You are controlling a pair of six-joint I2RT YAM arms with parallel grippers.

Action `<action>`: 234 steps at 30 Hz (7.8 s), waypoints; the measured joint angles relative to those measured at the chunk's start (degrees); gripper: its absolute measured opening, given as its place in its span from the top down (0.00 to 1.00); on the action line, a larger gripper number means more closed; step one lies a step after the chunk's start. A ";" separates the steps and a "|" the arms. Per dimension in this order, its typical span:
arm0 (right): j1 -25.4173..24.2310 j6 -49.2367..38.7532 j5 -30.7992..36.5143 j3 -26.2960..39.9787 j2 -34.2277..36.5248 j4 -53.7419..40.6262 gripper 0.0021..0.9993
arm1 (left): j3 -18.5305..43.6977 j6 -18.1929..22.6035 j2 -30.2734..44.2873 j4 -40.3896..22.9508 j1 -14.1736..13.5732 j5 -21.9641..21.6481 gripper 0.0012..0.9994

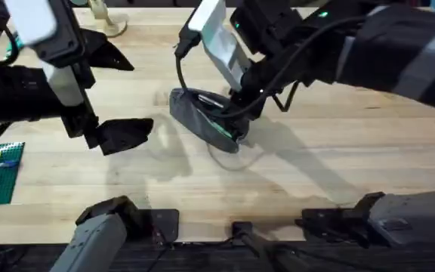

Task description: Unzip the bag, pick up the pens from the table one at a time and place them inside, then zip the bag closed.

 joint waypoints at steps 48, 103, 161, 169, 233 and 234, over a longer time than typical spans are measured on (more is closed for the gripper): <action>0.77 27.23 -0.68 -0.23 -10.63 12.04 0.00 | 0.00 10.60 16.96 0.05 0.00 -0.02 0.01; 14.58 -1.01 11.34 -0.30 0.65 18.56 0.00 | 8.31 30.79 46.14 4.33 4.02 7.96 0.01; 12.98 2.06 16.75 -0.54 5.28 32.92 0.97 | 8.33 30.79 46.14 4.33 4.02 7.96 0.01; 12.83 9.91 11.43 -0.71 3.38 30.00 0.97 | 8.33 30.79 46.14 4.33 4.02 7.98 0.01; 10.29 14.78 9.79 -0.76 2.47 26.13 0.97 | 8.41 28.40 53.20 -2.05 -5.96 11.40 0.96; 9.71 14.78 9.73 -0.76 1.99 24.91 0.97 | 8.41 28.40 53.20 -2.03 -5.97 11.45 0.96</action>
